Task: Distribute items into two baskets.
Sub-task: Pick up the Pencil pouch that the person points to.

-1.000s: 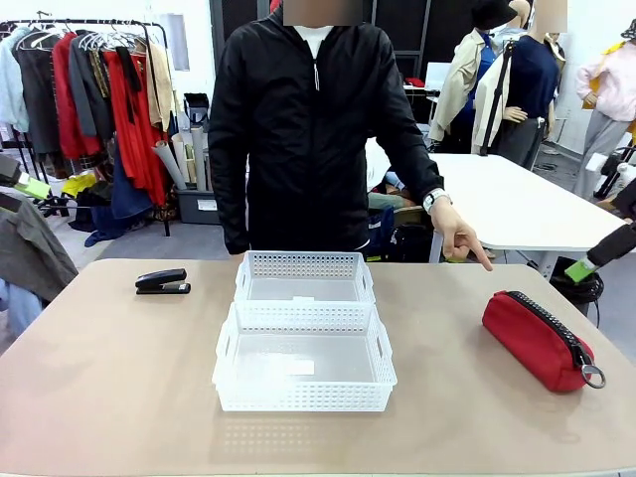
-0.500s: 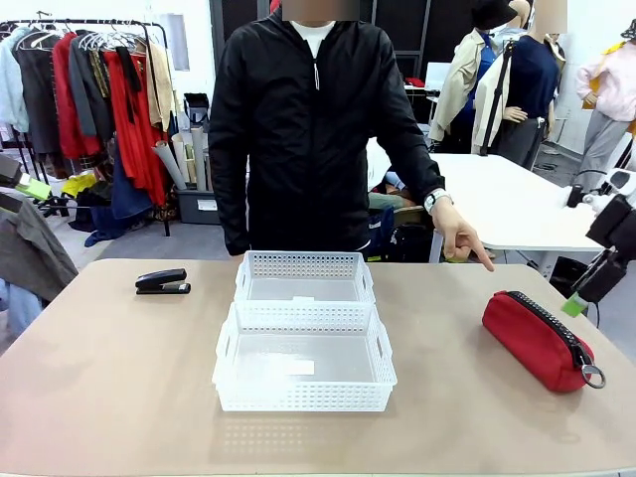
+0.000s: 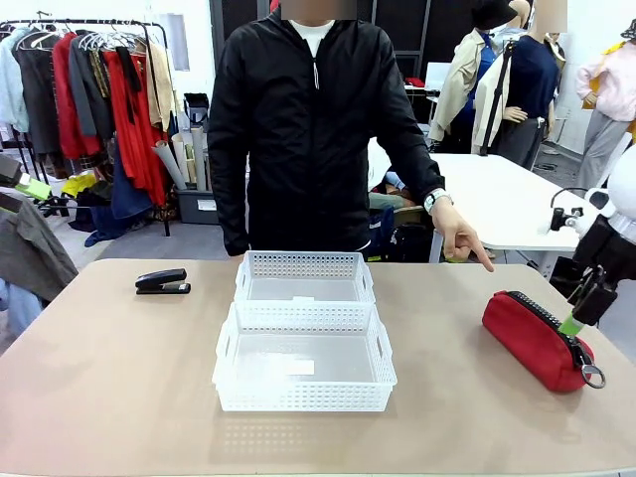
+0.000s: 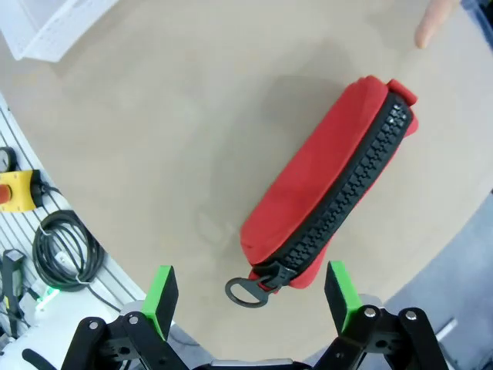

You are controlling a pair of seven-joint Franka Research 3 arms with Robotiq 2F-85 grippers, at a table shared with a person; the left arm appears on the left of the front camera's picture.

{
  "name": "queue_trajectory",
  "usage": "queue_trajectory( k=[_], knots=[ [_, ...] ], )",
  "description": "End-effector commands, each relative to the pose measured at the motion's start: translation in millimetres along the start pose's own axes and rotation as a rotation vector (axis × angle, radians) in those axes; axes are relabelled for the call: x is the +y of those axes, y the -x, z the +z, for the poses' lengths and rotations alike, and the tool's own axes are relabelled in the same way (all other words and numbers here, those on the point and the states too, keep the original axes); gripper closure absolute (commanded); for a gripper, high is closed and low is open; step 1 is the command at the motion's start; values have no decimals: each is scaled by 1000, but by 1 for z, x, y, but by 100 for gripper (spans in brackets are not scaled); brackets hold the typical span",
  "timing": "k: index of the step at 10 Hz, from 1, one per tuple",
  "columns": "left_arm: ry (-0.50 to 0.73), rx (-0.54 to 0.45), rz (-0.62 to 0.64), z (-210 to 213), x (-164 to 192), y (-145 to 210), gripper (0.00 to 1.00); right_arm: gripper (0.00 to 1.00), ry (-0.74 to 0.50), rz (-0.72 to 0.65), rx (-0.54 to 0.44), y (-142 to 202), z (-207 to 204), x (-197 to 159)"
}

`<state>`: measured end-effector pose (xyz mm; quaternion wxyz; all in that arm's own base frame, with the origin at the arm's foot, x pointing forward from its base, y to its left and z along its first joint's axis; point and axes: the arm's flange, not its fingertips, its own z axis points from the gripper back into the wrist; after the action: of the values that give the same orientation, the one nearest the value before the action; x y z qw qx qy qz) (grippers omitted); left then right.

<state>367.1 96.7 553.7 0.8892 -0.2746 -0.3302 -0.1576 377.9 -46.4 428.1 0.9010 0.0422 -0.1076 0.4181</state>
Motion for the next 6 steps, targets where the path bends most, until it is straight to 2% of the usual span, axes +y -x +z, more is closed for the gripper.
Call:
queue_trajectory(
  k=[1,4,6],
  knots=[
    [4,-2,0,0,-1,0,0,0,34,-12,27,3,-12,7],
    [4,-2,0,0,-1,0,0,0,90,-20,-11,-2,-33,-3],
    [4,-2,0,0,-1,0,0,0,126,-158,-39,-12,-44,-11]
  ],
)
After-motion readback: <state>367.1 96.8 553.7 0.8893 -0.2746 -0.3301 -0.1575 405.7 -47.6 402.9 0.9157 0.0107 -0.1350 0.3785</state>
